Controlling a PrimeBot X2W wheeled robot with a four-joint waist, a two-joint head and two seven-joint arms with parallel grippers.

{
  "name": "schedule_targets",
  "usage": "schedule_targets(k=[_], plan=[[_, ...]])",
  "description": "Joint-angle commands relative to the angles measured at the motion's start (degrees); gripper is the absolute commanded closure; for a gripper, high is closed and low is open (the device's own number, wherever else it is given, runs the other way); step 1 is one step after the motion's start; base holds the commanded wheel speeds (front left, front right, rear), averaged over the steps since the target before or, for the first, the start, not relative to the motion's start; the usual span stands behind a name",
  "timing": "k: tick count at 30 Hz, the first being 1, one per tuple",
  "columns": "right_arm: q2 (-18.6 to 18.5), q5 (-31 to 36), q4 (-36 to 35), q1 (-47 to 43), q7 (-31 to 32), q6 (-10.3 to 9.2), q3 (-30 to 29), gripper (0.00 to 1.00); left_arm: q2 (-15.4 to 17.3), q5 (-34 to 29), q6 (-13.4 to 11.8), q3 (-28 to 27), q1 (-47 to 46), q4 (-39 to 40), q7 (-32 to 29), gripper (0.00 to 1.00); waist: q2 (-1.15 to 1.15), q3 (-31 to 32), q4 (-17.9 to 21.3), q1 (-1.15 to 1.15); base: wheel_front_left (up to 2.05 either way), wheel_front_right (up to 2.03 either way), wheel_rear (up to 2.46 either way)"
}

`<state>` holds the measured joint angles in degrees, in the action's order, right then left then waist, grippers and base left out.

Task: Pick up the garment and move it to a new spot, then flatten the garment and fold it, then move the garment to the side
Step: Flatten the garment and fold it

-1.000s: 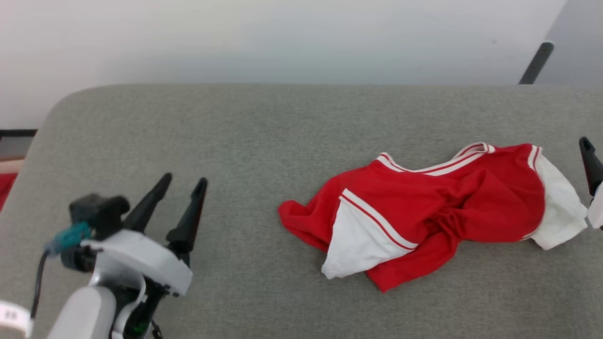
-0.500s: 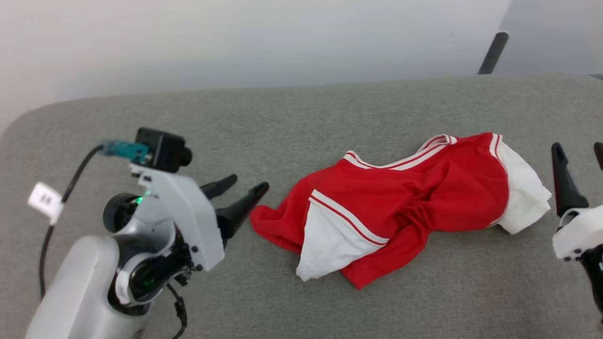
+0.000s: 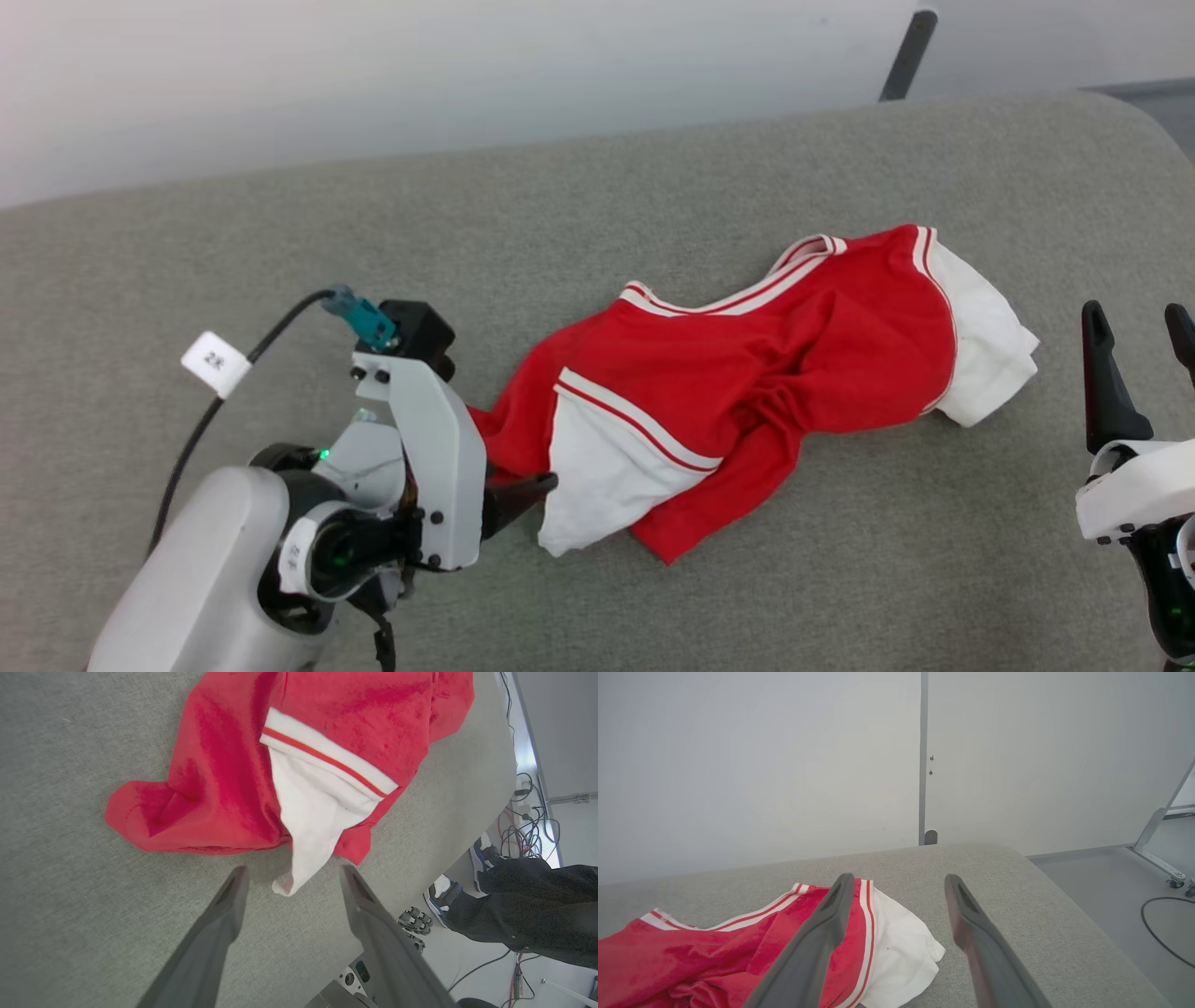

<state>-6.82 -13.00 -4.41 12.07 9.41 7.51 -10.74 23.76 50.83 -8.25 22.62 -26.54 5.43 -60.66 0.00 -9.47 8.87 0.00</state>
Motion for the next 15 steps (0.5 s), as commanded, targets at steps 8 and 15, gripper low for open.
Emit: schedule_targets(k=[8,15], plan=[[1.53,0.45,-0.44,-0.55,-2.05,-0.04,-0.06,0.00,0.20,-0.16,0.14,0.85,0.90,-3.15,-0.32,0.00,0.00,-3.13,2.58,0.00,0.00,0.00,0.00],[2.22,0.39,-0.06,-0.05,-3.06,-0.04,-0.17,0.00,-0.32,-0.35,0.17,1.13,-0.13,-5.17,0.00,0.00,0.00,-4.28,3.14,0.00,0.00,0.00,0.00]])
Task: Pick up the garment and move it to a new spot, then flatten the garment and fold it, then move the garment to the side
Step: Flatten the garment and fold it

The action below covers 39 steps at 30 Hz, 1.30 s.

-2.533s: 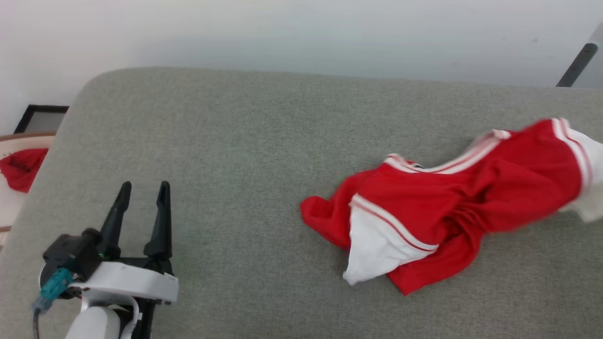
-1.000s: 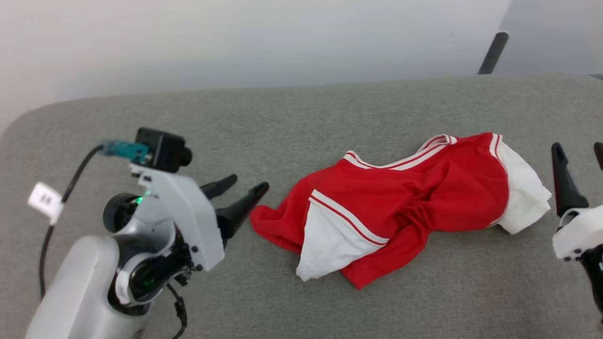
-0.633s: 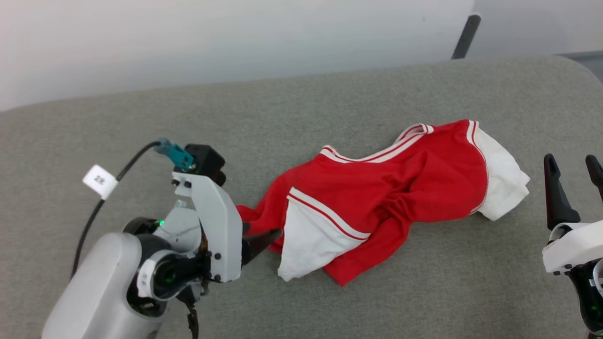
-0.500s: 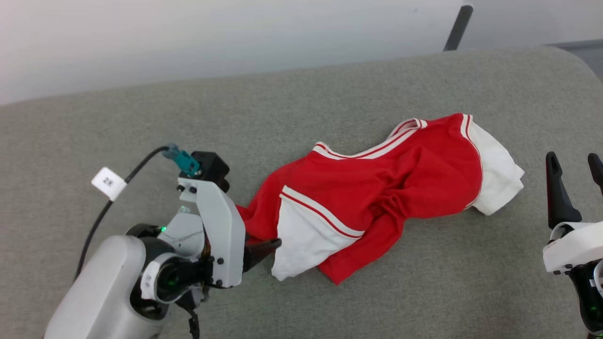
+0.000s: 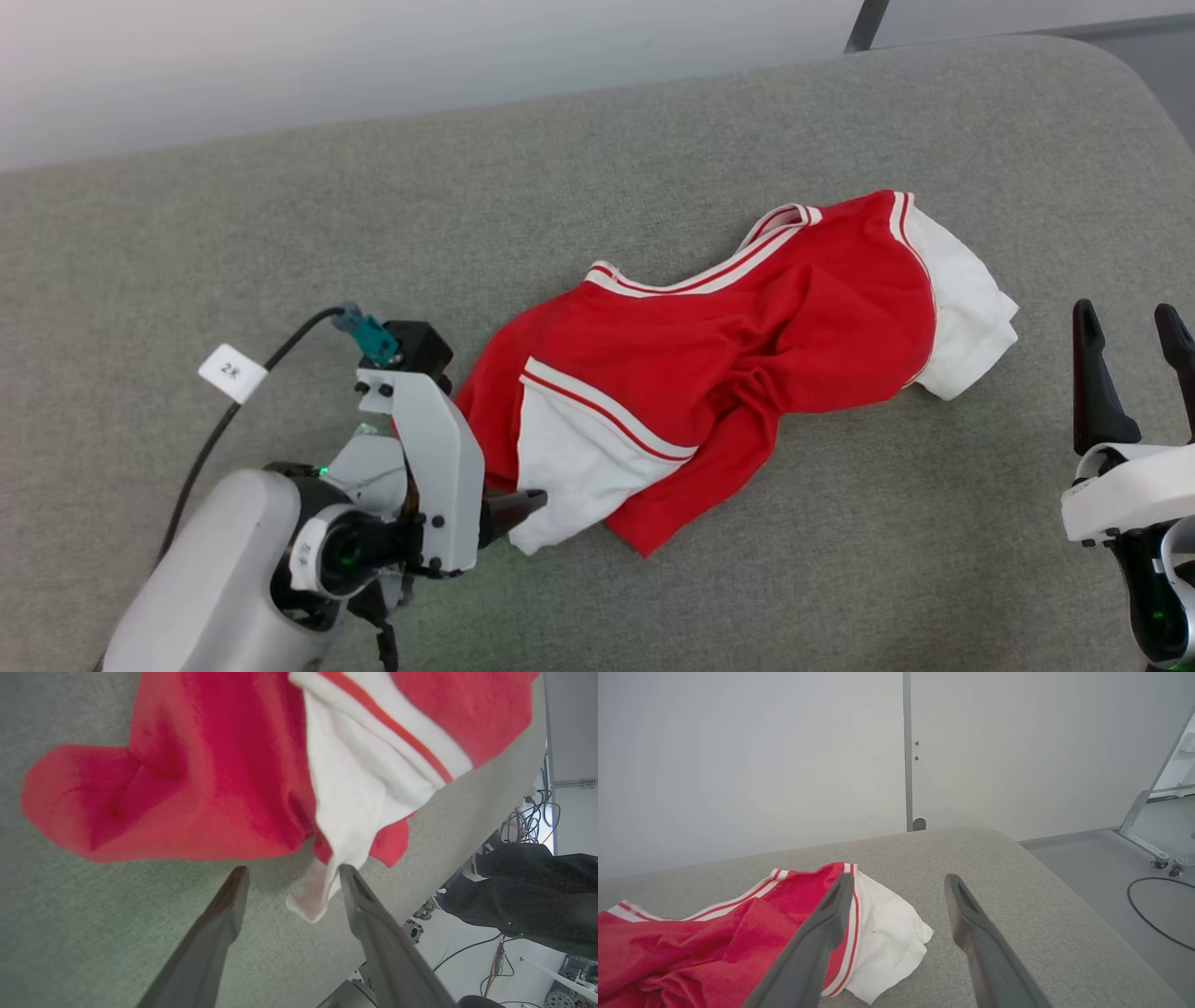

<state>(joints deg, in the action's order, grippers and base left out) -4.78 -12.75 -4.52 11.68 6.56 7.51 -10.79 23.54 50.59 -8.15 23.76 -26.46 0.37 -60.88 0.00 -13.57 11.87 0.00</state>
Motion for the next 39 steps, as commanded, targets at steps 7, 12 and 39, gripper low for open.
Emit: schedule_targets(k=[7,12,39], plan=[[0.43,0.01,0.59,0.79,-0.84,-0.04,-0.10,0.00,-1.18,1.67,-0.03,-0.28,-0.41,-2.30,-0.38,1.00,0.00,-0.72,0.17,0.00,0.00,0.00,0.00],[0.19,0.30,0.70,0.95,-1.09,-0.04,-0.59,0.00,-0.53,2.12,0.68,-0.64,-1.57,-2.11,-0.92,1.00,0.00,-0.57,-0.37,0.00,0.00,0.00,0.00],[-1.18,0.78,-1.57,-1.82,1.99,-0.04,-0.72,0.00,16.15,-5.06,-0.36,-10.26,-3.24,0.44,2.38,1.00,0.00,2.50,-5.03,0.00,0.00,0.00,0.00]])
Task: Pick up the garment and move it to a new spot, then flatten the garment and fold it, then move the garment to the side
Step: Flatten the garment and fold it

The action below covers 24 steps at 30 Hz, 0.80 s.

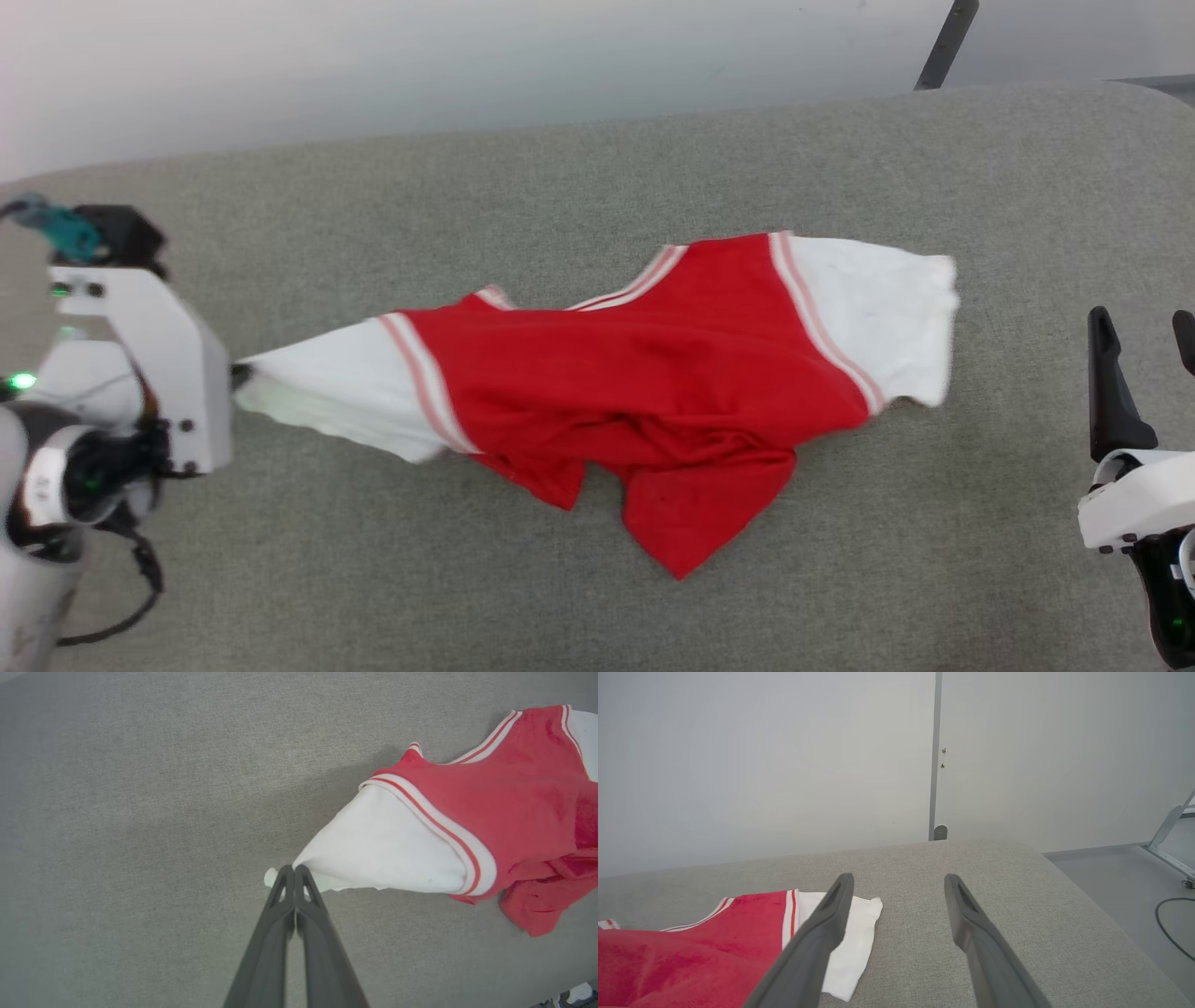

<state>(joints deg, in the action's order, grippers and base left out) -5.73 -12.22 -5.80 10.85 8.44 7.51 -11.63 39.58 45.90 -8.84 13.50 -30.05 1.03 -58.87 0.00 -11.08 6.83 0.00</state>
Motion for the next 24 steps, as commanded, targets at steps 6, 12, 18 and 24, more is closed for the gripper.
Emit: schedule_targets(k=[6,12,18,24], plan=[[-0.47,-0.30,-0.82,-0.76,0.72,-0.04,0.77,0.00,1.63,-3.15,2.54,0.70,-0.29,-5.76,3.98,1.00,0.00,-0.42,0.55,0.00,0.00,0.00,0.00],[-0.64,-0.86,-1.27,-0.10,1.04,-0.04,1.44,0.00,-0.64,-4.53,6.19,2.86,-1.72,-12.86,9.17,0.92,0.00,-1.93,1.41,0.00,0.00,0.00,0.00],[-0.75,-0.84,-1.47,0.25,1.32,-0.04,1.82,0.00,-2.95,-5.53,8.42,4.58,-3.72,-20.75,12.73,0.44,0.00,-2.66,2.07,0.00,0.00,0.00,0.00],[-0.88,-1.05,-1.45,-0.21,1.21,-0.04,1.90,0.00,-4.05,-5.08,9.79,4.44,-5.15,-24.01,15.39,0.06,0.00,-2.33,1.85,0.00,0.00,0.00,0.00]])
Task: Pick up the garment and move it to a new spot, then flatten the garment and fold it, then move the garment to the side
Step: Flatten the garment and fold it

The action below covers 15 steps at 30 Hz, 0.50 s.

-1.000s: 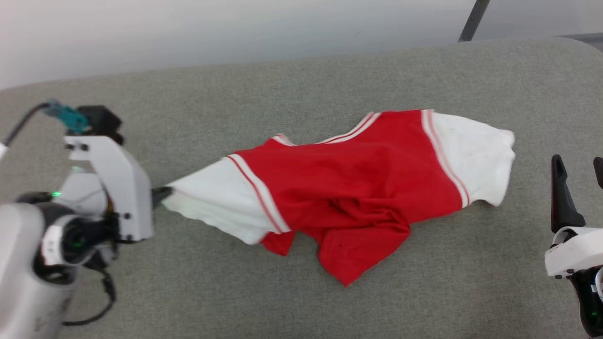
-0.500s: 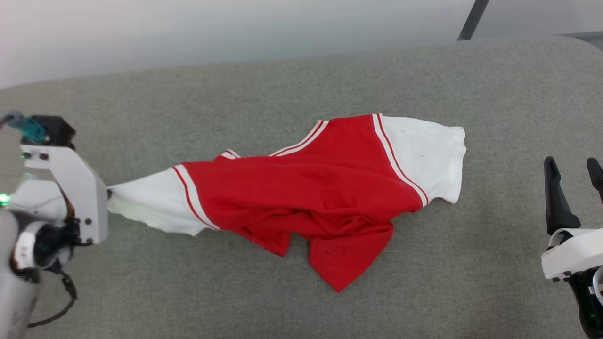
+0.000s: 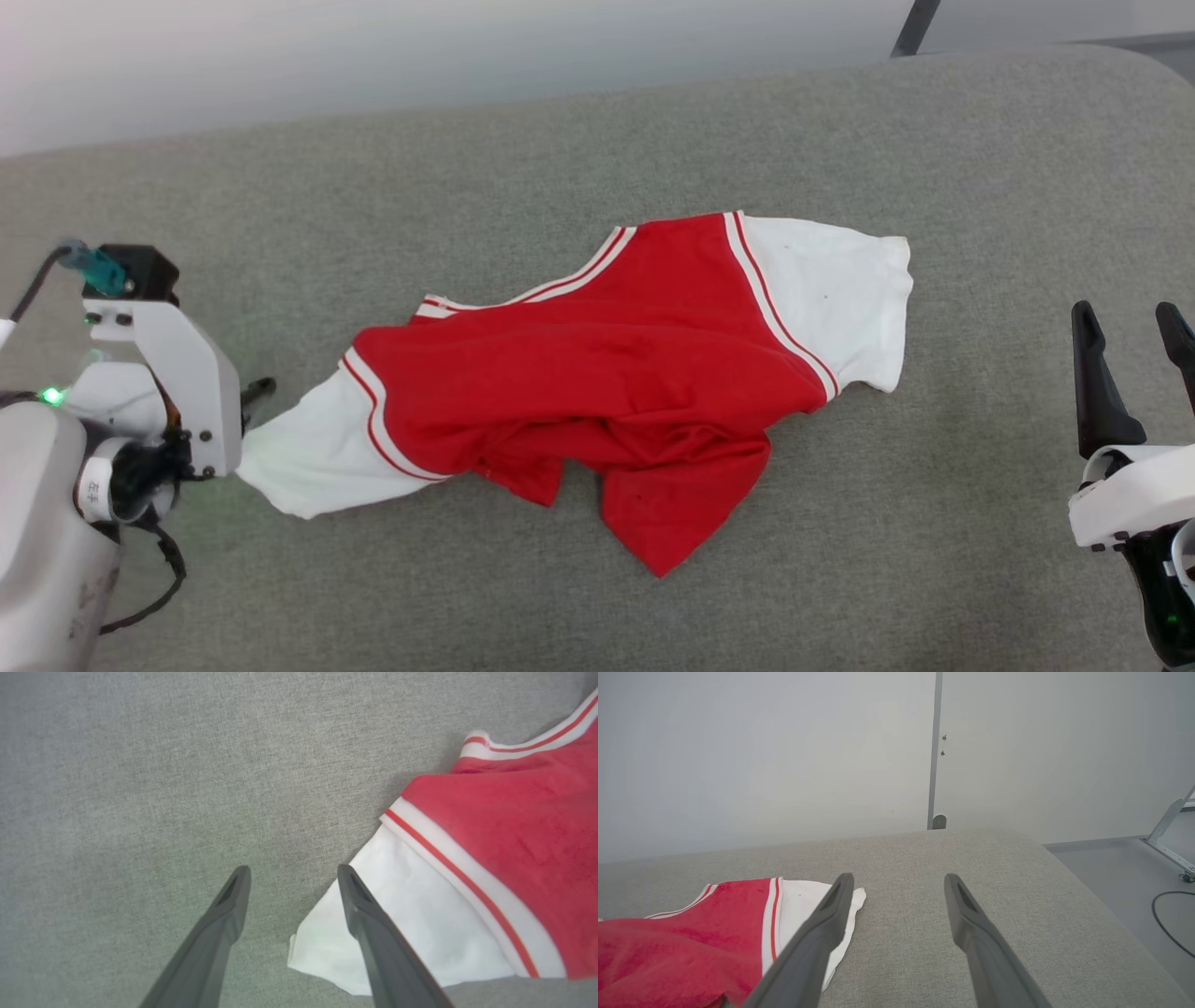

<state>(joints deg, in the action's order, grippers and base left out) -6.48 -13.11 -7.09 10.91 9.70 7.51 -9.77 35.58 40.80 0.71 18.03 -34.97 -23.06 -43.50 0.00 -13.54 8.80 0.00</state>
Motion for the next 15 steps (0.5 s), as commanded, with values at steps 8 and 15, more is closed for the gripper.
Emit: schedule_targets(k=[8,15], plan=[[-0.44,-0.07,-0.40,-1.02,-1.22,-0.04,0.10,0.00,-0.64,0.52,2.08,-0.69,0.31,2.68,4.95,0.00,0.00,3.03,-2.10,0.00,0.00,0.00,0.00],[-0.88,1.18,-1.26,-1.77,-2.90,-0.04,0.17,0.00,-1.91,1.18,3.05,-0.39,3.70,7.41,8.75,0.00,0.00,7.03,-4.32,0.00,0.00,0.00,0.00]])
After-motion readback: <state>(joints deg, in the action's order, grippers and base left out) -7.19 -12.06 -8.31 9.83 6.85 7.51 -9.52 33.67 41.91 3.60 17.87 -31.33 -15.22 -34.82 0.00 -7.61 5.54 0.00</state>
